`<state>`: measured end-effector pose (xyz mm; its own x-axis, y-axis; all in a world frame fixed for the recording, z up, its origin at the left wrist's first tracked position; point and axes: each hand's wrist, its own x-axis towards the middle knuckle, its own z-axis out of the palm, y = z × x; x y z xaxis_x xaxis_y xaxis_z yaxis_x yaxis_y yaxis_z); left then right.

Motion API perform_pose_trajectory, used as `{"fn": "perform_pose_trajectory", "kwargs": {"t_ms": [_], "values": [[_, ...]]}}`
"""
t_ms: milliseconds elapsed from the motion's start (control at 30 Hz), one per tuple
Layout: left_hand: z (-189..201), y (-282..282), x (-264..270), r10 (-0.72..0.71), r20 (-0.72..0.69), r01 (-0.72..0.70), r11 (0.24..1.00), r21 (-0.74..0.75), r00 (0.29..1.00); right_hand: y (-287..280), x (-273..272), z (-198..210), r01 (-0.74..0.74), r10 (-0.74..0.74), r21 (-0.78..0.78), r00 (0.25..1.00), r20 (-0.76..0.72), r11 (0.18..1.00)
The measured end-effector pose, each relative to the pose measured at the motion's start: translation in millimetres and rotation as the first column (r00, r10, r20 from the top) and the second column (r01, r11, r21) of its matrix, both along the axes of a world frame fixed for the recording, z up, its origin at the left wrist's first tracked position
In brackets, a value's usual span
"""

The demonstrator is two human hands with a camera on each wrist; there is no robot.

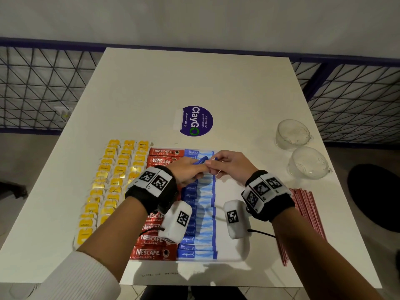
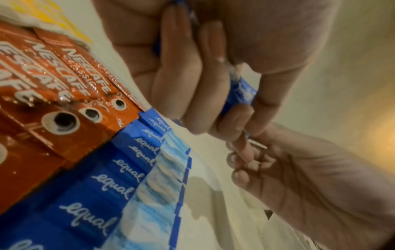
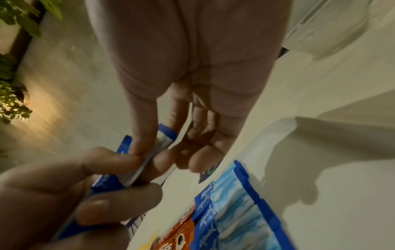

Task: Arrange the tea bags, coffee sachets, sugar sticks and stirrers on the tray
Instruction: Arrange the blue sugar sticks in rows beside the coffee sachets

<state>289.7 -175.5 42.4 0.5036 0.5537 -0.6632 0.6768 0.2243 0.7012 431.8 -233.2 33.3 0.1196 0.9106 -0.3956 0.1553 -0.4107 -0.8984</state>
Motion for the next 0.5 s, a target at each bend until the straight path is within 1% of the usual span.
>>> {"fn": "perform_pose_trajectory", "kwargs": {"t_ms": [100, 200, 267, 367, 400, 500], "values": [[5.1, -2.0, -4.3, 0.048, 0.035, -0.046, 0.998, -0.046, 0.998, -1.7, 4.6, 0.0, 0.071, -0.071, -0.004, 0.996, -0.054, 0.997], [3.6, -0.9, -15.1, 0.08, 0.072, -0.079, 0.997, -0.021, 0.994, -3.5, 9.7, -1.4, 0.144, -0.146, -0.036, 0.987, -0.07, 0.989], [2.1, -1.7, -22.8, 0.065, 0.076, -0.066, 0.998, 0.007, 0.995, -5.5, 12.3, -4.2, 0.139, -0.144, -0.084, 0.988, -0.054, 0.987], [1.9, -5.6, -28.1, 0.08, 0.074, -0.082, 0.996, 0.021, 0.994, -9.7, 11.8, -9.1, 0.09, -0.095, -0.131, 0.995, -0.027, 0.987], [2.3, -7.7, -28.2, 0.092, 0.072, -0.095, 0.995, 0.041, 0.993, -11.5, 10.9, -10.0, 0.085, -0.093, -0.138, 0.995, -0.046, 0.987], [0.2, -14.0, -30.8, 0.112, 0.047, -0.117, 0.985, 0.129, 0.993, -16.2, 7.2, -10.1, 0.114, -0.138, -0.144, 0.977, -0.165, 0.983]]}}
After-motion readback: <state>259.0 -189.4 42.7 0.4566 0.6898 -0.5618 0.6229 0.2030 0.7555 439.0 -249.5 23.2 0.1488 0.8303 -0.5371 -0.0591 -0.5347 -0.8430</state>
